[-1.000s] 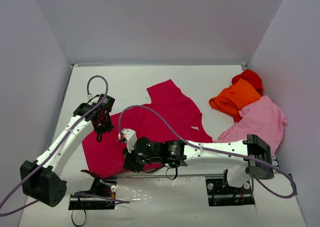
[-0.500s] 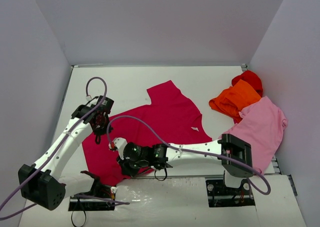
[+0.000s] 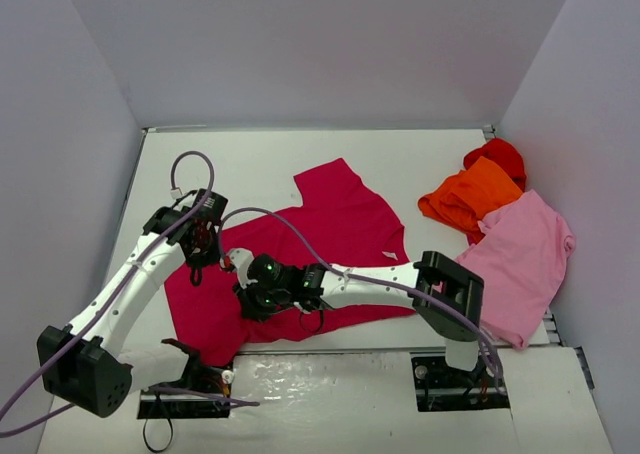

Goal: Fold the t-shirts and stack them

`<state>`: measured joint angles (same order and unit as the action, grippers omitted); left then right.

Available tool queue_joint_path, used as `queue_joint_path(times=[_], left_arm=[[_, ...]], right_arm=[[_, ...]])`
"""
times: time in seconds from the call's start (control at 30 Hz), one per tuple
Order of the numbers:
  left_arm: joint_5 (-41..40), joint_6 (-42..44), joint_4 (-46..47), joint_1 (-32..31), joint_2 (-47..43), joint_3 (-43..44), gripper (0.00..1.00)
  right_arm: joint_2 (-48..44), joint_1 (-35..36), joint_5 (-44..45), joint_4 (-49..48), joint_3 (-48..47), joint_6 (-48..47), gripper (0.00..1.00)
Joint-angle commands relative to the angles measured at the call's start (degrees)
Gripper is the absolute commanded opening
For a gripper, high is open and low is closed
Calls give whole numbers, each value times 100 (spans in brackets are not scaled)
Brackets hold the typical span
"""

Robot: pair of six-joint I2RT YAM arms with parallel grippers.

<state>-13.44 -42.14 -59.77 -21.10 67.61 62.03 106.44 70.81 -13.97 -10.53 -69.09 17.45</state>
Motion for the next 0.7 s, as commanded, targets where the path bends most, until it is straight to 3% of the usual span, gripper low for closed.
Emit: queue_joint_path(times=[0.0, 0.43, 0.67], left_arm=[[66, 53, -26, 18, -59, 325, 13], [88, 91, -9, 9, 101, 493, 13], [-23, 96, -383, 9, -553, 1123, 13]], right_arm=[[323, -432, -377, -505, -622, -484, 0], [1557, -1327, -1352, -828, -2400, -639, 0], [2197, -1709, -1635, -1379, -2850, -5, 0]])
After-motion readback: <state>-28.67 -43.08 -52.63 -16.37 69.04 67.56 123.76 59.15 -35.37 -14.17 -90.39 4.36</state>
